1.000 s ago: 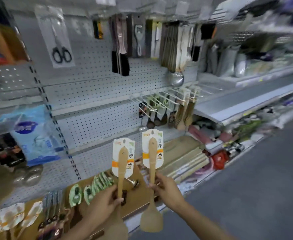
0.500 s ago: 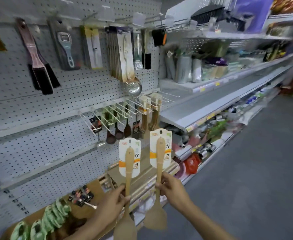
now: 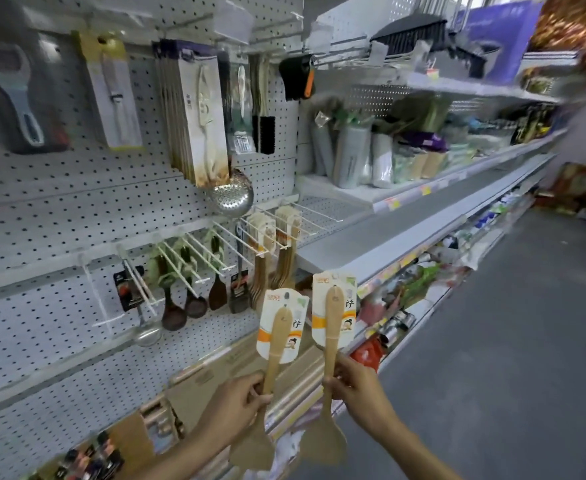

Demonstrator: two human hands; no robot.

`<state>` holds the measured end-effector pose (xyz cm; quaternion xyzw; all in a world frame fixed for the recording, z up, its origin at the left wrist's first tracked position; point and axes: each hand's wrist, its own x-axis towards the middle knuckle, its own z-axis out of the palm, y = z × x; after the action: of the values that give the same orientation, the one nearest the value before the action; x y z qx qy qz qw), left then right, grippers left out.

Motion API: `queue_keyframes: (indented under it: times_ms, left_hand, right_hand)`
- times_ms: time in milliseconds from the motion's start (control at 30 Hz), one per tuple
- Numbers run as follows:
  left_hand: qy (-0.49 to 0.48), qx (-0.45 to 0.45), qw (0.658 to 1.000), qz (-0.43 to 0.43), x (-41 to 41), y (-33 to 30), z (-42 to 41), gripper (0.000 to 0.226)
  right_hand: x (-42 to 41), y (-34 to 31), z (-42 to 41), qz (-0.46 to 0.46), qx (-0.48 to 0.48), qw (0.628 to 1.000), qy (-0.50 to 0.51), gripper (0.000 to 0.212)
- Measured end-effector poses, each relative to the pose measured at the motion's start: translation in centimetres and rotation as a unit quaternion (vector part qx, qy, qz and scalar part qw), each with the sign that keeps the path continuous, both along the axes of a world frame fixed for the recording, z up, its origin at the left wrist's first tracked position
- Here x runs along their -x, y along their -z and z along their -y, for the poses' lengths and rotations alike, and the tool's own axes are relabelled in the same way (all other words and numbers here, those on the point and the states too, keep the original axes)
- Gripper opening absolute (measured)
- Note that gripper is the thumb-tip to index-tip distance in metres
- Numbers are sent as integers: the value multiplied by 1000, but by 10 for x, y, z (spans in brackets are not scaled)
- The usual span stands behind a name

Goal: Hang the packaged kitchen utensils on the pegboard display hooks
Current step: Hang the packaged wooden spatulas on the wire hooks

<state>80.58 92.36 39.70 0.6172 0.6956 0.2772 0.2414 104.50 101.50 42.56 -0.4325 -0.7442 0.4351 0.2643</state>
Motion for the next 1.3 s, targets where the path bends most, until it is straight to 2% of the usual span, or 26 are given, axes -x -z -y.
queue_keyframes:
  times_ms: [233, 433, 733, 900, 1000, 1100, 1200, 1300]
  left_hand:
    - [-9, -11, 1000, 11, 2, 0, -90, 12]
    - [-28, -9, 999, 15, 4, 6, -134, 8]
    - [-98, -11, 995, 27, -11, 19, -199, 10]
    - [-144, 1, 990, 13, -34, 27, -248, 2]
    - [-172, 10, 985, -5, -53, 32, -274, 21]
    - [-209, 18, 977, -24, -69, 39, -289, 2]
    - [-262, -5, 965, -9, -83, 50, -295, 35]
    - [-300, -23, 954, 1, -100, 52, -297, 43]
  right_hand:
    - [4, -9, -89, 36, -24, 999, -4, 42]
    - [13, 5, -153, 45, -14, 998, -33, 26]
    - [19, 29, -263, 65, -30, 990, -119, 33]
    - [10, 48, -338, 79, -41, 980, -180, 29]
    - [1, 58, -381, 93, -38, 971, -217, 38]
    - [-6, 69, -414, 98, -49, 961, -253, 42]
    - [-12, 84, -442, 89, -20, 953, -289, 43]
    - [-15, 88, -455, 83, 3, 952, -296, 34]
